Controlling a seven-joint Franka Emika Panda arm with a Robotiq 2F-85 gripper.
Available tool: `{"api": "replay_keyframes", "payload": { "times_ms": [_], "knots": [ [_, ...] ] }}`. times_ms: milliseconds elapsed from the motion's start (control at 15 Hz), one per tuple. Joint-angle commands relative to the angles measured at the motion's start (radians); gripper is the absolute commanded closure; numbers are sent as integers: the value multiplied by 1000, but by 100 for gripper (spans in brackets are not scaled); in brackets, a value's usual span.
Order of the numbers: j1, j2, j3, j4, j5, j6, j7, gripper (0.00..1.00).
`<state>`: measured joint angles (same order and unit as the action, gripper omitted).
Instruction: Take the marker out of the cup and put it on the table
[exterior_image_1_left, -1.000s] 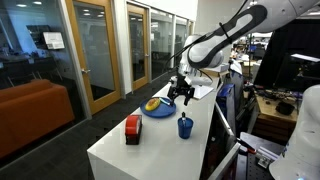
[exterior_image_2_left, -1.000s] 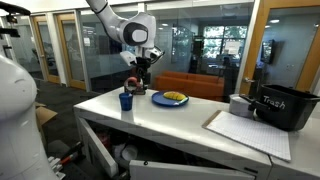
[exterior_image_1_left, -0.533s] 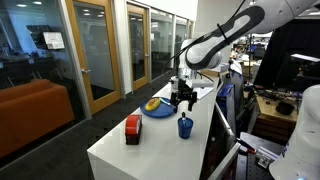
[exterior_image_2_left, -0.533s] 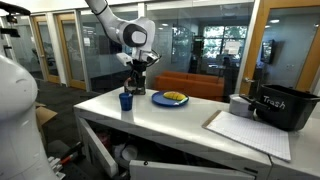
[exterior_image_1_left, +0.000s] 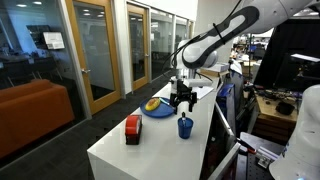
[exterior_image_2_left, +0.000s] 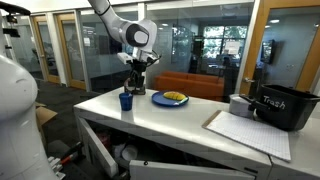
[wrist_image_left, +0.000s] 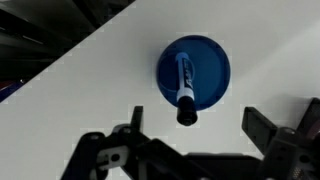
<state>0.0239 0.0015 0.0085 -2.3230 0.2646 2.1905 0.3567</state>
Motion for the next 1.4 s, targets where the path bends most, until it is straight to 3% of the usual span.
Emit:
{"api": "replay_keyframes", "payload": {
  "times_ms": [0,467,533,667,1267,1333],
  "knots": [
    [-5,41,0,43,17,-44,13,0],
    [-1,65,2,44,11,-39,17,0],
    [-1,64,3,44,11,-39,15,25],
    [1,63,4,41,8,-35,14,32],
    [6,65,6,43,-5,-31,14,97],
    [6,66,7,43,-7,-30,15,98]
  ]
}}
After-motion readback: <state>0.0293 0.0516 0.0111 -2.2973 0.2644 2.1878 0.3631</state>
